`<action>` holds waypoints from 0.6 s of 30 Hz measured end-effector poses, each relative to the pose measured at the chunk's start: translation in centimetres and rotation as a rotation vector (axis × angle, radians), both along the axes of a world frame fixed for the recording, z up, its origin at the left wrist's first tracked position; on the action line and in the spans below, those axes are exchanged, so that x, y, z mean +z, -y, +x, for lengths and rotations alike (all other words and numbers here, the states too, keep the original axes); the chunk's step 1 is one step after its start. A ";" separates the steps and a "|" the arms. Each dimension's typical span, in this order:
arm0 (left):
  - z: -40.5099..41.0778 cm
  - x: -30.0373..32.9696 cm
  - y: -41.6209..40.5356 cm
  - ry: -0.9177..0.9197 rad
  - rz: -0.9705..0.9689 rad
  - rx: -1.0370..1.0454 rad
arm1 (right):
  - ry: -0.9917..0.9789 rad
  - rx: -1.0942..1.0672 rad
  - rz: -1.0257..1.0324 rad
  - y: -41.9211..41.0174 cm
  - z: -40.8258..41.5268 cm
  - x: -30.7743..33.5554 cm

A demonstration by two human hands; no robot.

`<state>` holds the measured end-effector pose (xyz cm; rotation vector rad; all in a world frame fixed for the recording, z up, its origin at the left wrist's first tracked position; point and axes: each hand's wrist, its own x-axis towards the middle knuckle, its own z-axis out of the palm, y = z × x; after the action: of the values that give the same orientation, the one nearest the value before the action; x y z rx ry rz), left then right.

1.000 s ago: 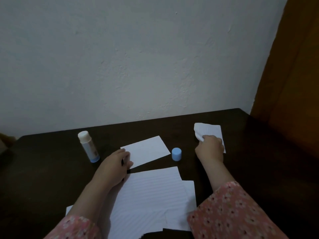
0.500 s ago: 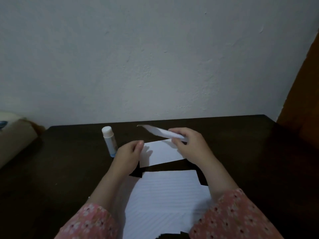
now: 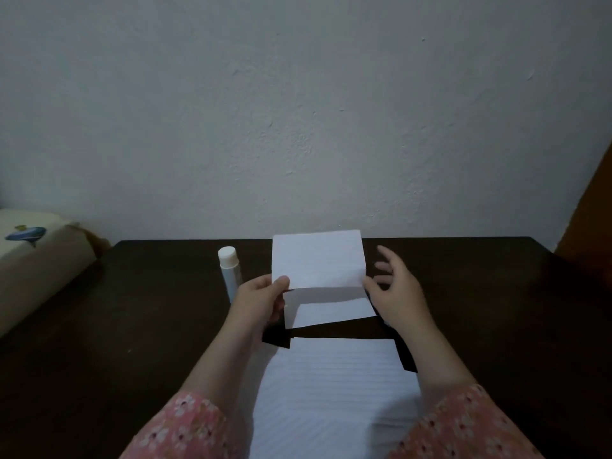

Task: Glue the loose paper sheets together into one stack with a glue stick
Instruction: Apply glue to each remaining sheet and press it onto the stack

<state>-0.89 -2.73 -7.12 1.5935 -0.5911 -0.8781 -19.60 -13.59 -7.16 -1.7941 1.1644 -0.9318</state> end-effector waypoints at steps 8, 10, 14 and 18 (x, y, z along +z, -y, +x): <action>-0.1 -0.4 -0.3 0.101 0.059 -0.093 | 0.089 -0.026 0.115 0.5 0.2 0.7; -0.1 -0.2 -0.4 0.149 0.108 -0.106 | 0.120 -0.008 0.137 0.6 0.2 0.9; -0.1 -0.1 -0.3 0.225 0.221 -0.120 | -0.056 0.038 0.072 1.0 0.6 0.4; -0.3 -0.5 -0.1 0.297 0.255 -0.054 | -0.335 -0.031 -0.024 1.7 1.4 -0.2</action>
<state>-1.22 -2.63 -7.60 1.9670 -0.7561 -0.7853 -18.19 -15.25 -7.35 -2.0094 1.3940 -0.6790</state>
